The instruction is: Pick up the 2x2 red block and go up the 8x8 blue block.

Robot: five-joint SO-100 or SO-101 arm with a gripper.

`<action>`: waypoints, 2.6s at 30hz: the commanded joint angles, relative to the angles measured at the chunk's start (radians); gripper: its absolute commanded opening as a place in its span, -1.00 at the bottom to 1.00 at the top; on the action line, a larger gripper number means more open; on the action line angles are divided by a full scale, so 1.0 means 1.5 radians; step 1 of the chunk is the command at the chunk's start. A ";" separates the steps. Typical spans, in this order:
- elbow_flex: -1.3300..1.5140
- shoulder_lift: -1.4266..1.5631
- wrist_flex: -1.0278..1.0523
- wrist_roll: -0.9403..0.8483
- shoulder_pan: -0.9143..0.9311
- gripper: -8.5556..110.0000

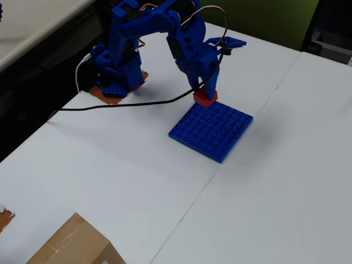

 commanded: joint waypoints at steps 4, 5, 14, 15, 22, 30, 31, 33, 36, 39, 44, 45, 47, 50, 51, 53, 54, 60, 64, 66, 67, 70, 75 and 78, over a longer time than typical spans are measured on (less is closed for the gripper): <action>-0.030 -0.007 -0.010 -0.014 -0.024 -0.85; -0.030 -0.008 -0.007 -0.018 -0.025 -0.85; -0.030 -0.007 0.006 -0.040 -0.026 -0.85; -0.030 -0.006 0.006 -0.038 -0.026 -0.85; -0.030 -0.007 0.002 -0.062 -0.027 -0.85; -0.032 -0.008 0.006 -0.087 -0.026 -0.85; -0.032 -0.008 0.006 -0.088 -0.026 -0.85; -0.032 -0.008 0.006 -0.089 -0.026 -0.85; -0.033 -0.008 0.006 -0.089 -0.026 -0.85; -0.033 -0.009 0.007 -0.089 -0.025 -0.85; -0.033 -0.009 0.007 -0.088 -0.025 -0.85; -0.033 -0.009 0.007 -0.088 -0.025 -0.85; -0.033 -0.009 0.007 -0.087 -0.025 -0.85; -0.033 -0.009 0.007 -0.087 -0.025 -0.85; -0.033 -0.009 0.006 -0.087 -0.025 -0.85; -0.033 -0.009 0.006 -0.087 -0.025 -0.85; -0.033 -0.009 0.006 -0.087 -0.025 -0.85; -0.033 -0.010 0.006 -0.089 -0.024 -0.85; -0.033 -0.010 0.006 -0.088 -0.024 -0.85; -0.033 -0.010 0.006 -0.089 -0.024 -0.85; -0.033 -0.010 0.006 -0.089 -0.024 -0.85; -0.033 -0.010 0.006 -0.089 -0.024 -0.85; -0.033 -0.010 0.006 -0.089 -0.024 -0.85; -0.040 -0.014 0.010 -0.089 -0.024 -0.85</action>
